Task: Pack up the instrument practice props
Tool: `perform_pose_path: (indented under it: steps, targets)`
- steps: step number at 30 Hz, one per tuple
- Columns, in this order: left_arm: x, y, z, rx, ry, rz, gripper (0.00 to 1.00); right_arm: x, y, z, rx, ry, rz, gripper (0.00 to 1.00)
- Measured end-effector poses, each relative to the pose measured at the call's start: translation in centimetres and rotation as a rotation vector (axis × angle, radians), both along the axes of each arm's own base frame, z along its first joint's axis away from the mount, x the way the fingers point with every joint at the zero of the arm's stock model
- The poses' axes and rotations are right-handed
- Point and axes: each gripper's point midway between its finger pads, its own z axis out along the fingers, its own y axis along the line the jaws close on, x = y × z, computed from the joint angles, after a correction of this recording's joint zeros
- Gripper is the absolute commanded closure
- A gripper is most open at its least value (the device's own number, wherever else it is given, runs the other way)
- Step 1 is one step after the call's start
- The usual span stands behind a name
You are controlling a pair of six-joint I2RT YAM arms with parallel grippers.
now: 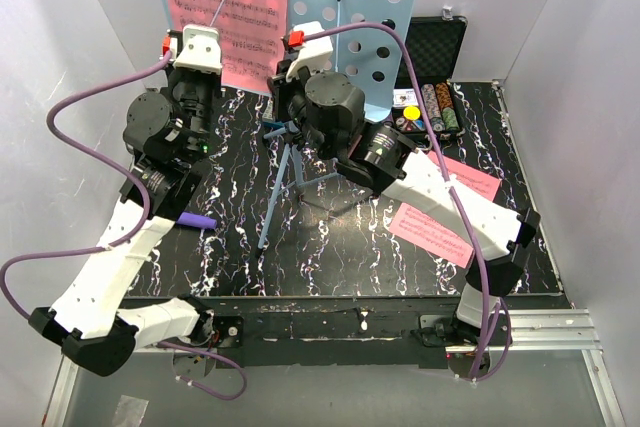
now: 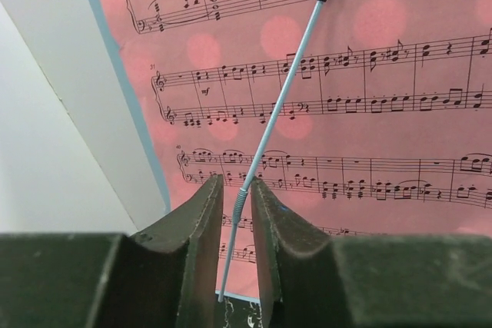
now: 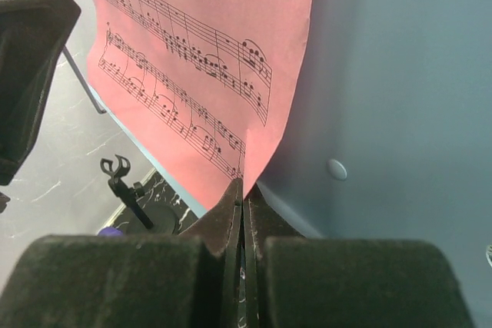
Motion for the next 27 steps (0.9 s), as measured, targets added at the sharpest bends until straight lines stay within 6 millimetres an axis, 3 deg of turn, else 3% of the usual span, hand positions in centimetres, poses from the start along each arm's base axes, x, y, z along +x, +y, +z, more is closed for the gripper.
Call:
perform_pose_path:
  steps: [7, 23, 27]
  targets:
    - [-0.1, -0.4, 0.0, -0.011, -0.005, -0.025, 1.00, -0.1, -0.6, 0.4, 0.008, -0.004, -0.001, 0.99]
    - [-1.0, -0.4, 0.0, -0.013, -0.030, -0.064, 1.00, -0.4, -0.9, 0.8, 0.014, -0.006, 0.011, 0.99]
    - [-1.2, -0.4, 0.0, -0.012, -0.031, -0.067, 1.00, -1.0, -1.8, 0.5, 0.009, 0.000, 0.020, 0.99]
